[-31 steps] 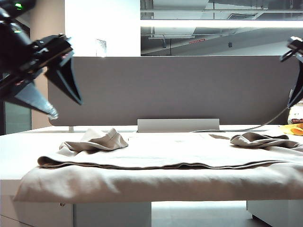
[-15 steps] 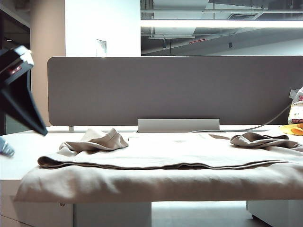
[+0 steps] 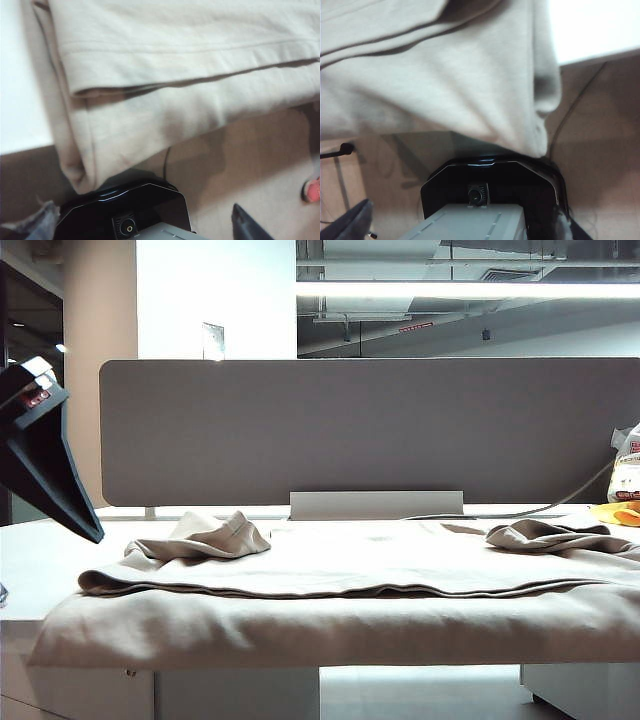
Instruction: Fold the bottom side of the T-shirt horizontally towards the center, about one-third of the way, then fold the sleeve back towards the center, creating a straight line along the edge of the T-shirt, and finally fold the bottom of the T-shirt up towards the top, creating a neat rectangle.
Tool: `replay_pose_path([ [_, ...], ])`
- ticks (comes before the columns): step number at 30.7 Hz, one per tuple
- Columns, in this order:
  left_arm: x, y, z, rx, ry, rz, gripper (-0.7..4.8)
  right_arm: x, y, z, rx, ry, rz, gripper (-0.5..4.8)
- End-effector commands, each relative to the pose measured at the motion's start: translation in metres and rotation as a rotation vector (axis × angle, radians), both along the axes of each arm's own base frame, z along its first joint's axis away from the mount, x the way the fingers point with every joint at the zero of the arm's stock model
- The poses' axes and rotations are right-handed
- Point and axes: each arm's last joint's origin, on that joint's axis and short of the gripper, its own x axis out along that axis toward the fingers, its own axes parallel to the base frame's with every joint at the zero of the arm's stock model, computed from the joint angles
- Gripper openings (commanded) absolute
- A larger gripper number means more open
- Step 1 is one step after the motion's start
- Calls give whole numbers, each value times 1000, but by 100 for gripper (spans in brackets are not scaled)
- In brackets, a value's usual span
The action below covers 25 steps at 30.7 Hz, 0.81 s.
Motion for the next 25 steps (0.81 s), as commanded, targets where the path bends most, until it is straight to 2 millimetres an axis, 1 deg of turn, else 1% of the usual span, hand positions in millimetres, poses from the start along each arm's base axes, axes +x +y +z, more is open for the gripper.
replay_pose_path([
  [1, 5, -1, -2, -8, 2, 15, 458, 5, -3, 4, 6, -51, -54, 467],
  [9, 18, -6, -24, 9, 85, 7, 459, 6, -14, 5, -5, -73, -138, 467],
  [14, 25, -8, -33, -17, 112, 0, 458, 8, -19, 4, -7, -78, -164, 462],
  [17, 27, -9, -37, -15, 120, 0, 458, 13, -20, -2, 10, -59, -157, 462],
  [20, 28, -9, -38, -16, 117, 0, 458, 20, -20, -12, 53, -17, -144, 458],
  [22, 29, -10, -37, -17, 111, 1, 458, 23, -20, -18, 68, 9, -141, 431],
  [23, 29, -10, -37, -18, 109, 1, 458, 24, -21, -22, 76, 21, -139, 403],
  [25, 29, -10, -37, -21, 109, 5, 457, 27, -21, -26, 85, 33, -136, 361],
])
